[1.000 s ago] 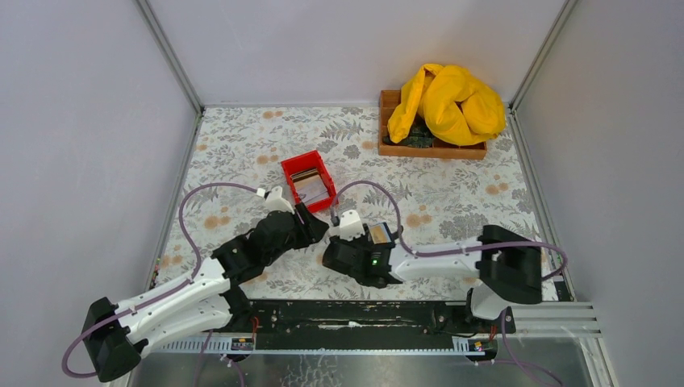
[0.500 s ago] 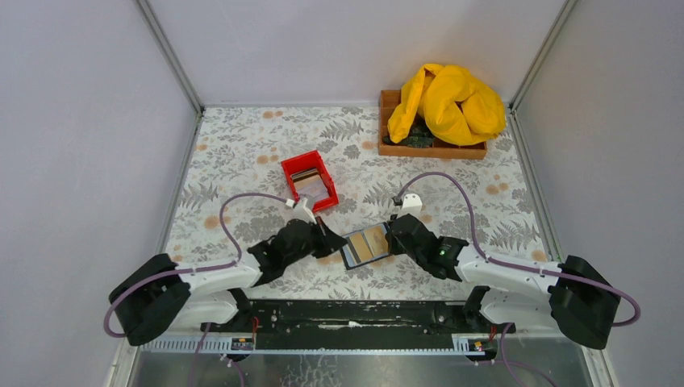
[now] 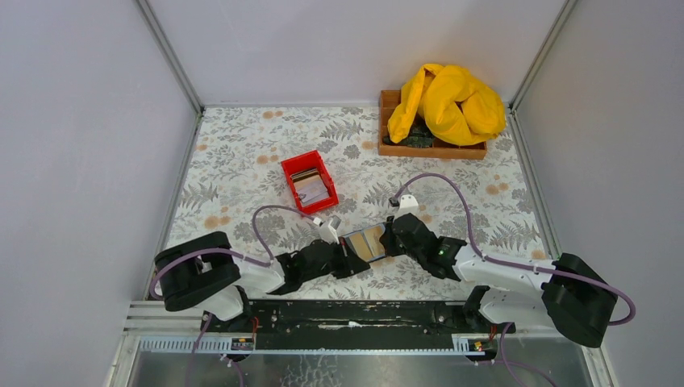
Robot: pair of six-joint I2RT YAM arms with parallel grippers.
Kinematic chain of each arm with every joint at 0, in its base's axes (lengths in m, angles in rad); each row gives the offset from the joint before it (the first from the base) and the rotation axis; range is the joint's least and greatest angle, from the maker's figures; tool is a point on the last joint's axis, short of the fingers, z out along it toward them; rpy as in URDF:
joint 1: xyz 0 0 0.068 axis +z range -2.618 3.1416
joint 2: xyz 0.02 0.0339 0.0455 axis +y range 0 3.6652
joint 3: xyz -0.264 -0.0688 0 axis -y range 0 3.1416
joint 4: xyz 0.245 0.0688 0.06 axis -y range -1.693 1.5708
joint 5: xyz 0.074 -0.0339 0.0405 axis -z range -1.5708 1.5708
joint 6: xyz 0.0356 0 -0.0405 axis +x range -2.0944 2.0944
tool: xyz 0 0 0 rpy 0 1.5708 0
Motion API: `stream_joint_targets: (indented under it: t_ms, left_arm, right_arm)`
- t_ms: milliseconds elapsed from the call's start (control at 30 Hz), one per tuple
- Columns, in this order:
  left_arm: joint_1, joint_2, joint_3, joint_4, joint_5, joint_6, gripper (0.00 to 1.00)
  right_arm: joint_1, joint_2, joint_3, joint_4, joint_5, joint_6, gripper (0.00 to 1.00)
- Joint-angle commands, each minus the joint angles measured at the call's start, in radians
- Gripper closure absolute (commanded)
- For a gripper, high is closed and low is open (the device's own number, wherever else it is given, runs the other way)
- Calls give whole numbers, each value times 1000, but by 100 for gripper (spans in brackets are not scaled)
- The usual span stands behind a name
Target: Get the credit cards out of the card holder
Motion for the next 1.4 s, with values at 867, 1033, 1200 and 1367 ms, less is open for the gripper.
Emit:
stream_joint_targets:
  t_ms: [867, 1033, 1200, 1367]
  left_arm:
    - [114, 50, -63, 104, 88, 91, 90]
    - [109, -116, -29, -60, 79, 159, 60]
    - [140, -217, 13, -257, 6, 212, 59]
    - [192, -222, 2, -300, -8, 209, 77]
  right_arm:
    - [-10, 25, -70, 226, -111, 12, 100]
    - [-20, 45, -94, 311, -146, 22, 71]
    - [-75, 71, -131, 426, -237, 45, 57]
    - [-116, 124, -133, 506, -315, 65, 55]
